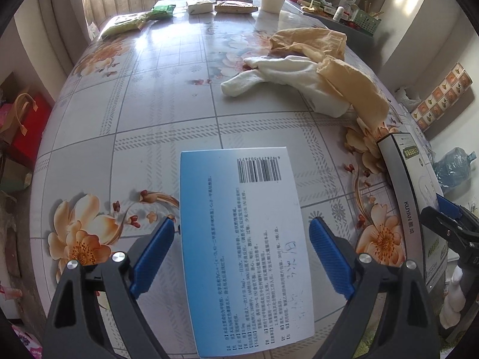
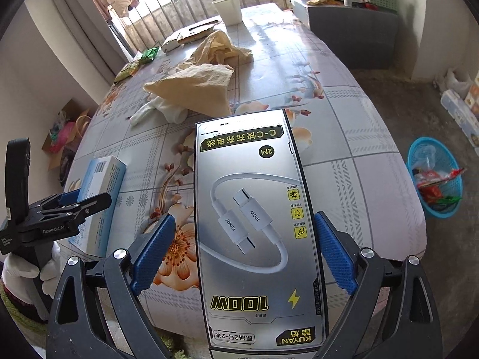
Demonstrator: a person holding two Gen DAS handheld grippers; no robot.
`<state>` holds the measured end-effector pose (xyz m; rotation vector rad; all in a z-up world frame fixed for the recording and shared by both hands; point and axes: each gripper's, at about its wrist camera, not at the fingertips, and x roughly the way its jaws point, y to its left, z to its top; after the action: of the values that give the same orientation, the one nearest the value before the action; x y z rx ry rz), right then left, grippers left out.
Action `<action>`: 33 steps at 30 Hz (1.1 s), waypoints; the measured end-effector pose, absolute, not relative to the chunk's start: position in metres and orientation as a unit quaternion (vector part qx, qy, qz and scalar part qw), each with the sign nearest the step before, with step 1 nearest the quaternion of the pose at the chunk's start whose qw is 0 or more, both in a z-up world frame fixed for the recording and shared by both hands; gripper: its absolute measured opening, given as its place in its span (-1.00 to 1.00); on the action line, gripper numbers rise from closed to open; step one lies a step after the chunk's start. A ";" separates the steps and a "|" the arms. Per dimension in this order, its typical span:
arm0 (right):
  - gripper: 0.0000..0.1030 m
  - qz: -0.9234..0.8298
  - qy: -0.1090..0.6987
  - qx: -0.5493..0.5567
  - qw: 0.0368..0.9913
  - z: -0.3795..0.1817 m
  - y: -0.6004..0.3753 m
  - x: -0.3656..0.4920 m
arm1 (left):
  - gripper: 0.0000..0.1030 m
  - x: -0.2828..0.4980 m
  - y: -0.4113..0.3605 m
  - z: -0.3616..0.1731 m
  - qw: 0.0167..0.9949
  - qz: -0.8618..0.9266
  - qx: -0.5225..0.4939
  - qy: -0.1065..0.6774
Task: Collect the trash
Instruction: 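Carry the cable box and tissue box over the blue wastebasket with both grippers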
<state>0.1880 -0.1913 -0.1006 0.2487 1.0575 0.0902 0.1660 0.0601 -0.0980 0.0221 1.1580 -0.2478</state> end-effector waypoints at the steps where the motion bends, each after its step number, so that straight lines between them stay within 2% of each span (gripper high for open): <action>1: 0.71 0.041 0.504 0.114 0.855 -0.101 -0.190 0.189 | 0.73 0.167 0.059 -0.099 0.830 -0.116 0.013 0.546; 5: 0.71 0.036 0.510 0.106 0.853 -0.106 -0.188 0.191 | 0.73 0.165 0.053 -0.101 0.831 -0.114 0.037 0.543; 8: 0.62 0.030 0.514 0.108 0.851 -0.109 -0.190 0.191 | 0.73 0.164 0.053 -0.102 0.833 -0.111 0.040 0.540; 12: 0.54 0.026 0.516 0.111 0.849 -0.111 -0.192 0.191 | 0.64 0.163 0.054 -0.103 0.835 -0.108 0.037 0.538; 18: 0.52 0.024 0.517 0.106 0.849 -0.110 -0.191 0.190 | 0.47 0.161 0.051 -0.102 0.839 -0.109 0.045 0.531; 33: 0.50 0.023 0.508 0.105 0.855 -0.107 -0.192 0.187 | 0.43 0.152 0.041 -0.096 0.848 -0.108 0.068 0.515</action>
<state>0.1875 -0.1920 -0.1067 0.2209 1.0681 0.0493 0.1516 0.0411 -0.0962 0.1432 1.0848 -0.2286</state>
